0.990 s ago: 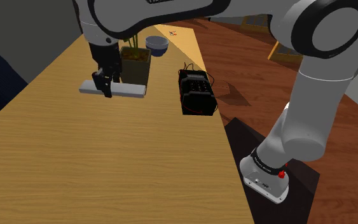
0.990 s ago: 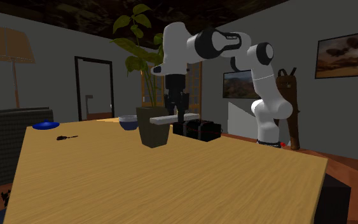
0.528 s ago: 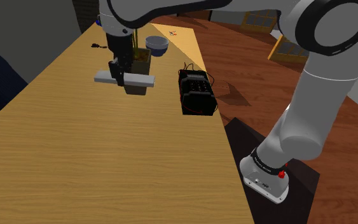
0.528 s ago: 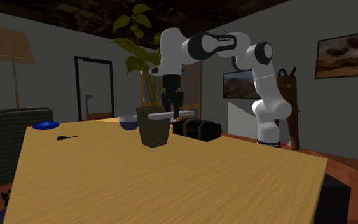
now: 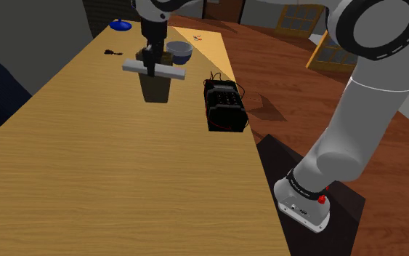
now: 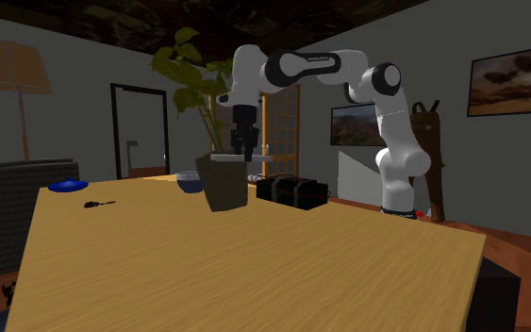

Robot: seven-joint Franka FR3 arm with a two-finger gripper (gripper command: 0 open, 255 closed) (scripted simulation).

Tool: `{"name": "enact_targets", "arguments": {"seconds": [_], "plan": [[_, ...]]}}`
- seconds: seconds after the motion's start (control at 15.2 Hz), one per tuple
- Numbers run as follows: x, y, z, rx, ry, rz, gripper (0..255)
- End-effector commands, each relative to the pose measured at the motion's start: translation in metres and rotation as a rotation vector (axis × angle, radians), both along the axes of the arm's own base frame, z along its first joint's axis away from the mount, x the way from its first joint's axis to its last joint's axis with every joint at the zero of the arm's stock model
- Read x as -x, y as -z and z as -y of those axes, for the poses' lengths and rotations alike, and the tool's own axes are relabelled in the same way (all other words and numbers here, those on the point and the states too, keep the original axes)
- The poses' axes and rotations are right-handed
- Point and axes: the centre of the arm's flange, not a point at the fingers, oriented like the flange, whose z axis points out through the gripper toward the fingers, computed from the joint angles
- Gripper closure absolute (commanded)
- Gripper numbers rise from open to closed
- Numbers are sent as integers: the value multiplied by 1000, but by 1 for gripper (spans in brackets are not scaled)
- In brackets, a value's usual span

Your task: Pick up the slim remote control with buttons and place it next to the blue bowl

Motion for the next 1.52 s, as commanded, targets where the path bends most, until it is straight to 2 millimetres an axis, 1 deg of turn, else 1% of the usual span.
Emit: {"name": "enact_targets", "arguments": {"seconds": [0.0,1.45], "plan": [[-8,25,39,26,20,-62,255],[-112,24,310,26,20,-62,255]]}}
